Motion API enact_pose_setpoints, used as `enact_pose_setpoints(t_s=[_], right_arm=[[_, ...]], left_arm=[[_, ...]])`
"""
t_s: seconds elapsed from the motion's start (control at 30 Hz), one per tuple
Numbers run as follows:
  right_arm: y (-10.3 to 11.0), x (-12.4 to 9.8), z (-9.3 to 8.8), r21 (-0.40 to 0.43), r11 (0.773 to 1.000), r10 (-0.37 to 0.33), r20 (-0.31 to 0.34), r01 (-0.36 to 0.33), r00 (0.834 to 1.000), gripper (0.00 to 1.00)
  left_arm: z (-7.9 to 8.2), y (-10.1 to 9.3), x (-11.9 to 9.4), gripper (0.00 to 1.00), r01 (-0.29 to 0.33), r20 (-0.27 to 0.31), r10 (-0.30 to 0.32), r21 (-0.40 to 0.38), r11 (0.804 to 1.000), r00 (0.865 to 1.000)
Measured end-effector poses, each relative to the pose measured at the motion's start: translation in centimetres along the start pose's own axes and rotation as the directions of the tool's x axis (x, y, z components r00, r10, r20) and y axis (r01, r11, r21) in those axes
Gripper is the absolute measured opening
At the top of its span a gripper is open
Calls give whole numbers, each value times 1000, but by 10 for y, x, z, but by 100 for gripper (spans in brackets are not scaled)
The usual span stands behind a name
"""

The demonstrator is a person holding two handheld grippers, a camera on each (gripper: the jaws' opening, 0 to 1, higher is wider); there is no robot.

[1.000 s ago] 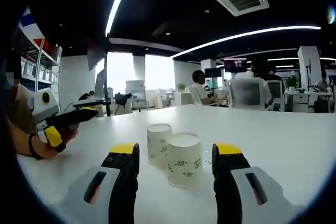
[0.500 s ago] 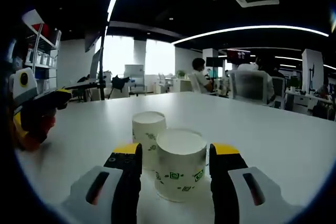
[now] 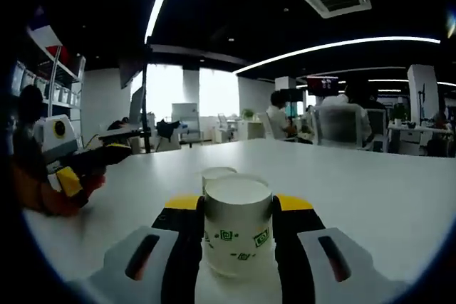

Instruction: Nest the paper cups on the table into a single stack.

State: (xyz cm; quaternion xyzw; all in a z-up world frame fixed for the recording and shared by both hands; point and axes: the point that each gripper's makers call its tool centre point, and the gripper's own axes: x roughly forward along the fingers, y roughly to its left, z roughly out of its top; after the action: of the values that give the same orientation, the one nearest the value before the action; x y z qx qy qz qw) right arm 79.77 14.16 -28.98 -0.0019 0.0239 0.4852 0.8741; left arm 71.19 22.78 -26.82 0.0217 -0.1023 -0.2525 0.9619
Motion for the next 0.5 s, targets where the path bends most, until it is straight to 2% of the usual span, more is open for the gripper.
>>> enact_pose_setpoints(t_s=[0.1, 0.23, 0.27, 0.33, 0.5], right_arm=[[15, -16, 5, -27, 999, 33, 11, -32, 999, 40], [51, -40, 14, -27, 996, 92, 29, -91, 995, 40], [67, -46, 14, -26, 989, 145, 19, -145, 989, 40], [85, -53, 14, -25, 978, 209, 11, -209, 978, 40], [125, -74, 9, -4, 956, 293, 24, -293, 956, 40]], left_arm=[[0, -1, -1, 62, 2, 1, -2, -3, 1000, 1000], [1, -3, -2, 62, 5, 0, -5, -2, 1000, 1000], [1, -4, -2, 62, 5, 0, -5, -1, 1000, 1000], [1, -4, -2, 61, 6, 0, -6, -2, 1000, 1000], [0, -4, -3, 61, 6, -1, -6, -5, 1000, 1000]])
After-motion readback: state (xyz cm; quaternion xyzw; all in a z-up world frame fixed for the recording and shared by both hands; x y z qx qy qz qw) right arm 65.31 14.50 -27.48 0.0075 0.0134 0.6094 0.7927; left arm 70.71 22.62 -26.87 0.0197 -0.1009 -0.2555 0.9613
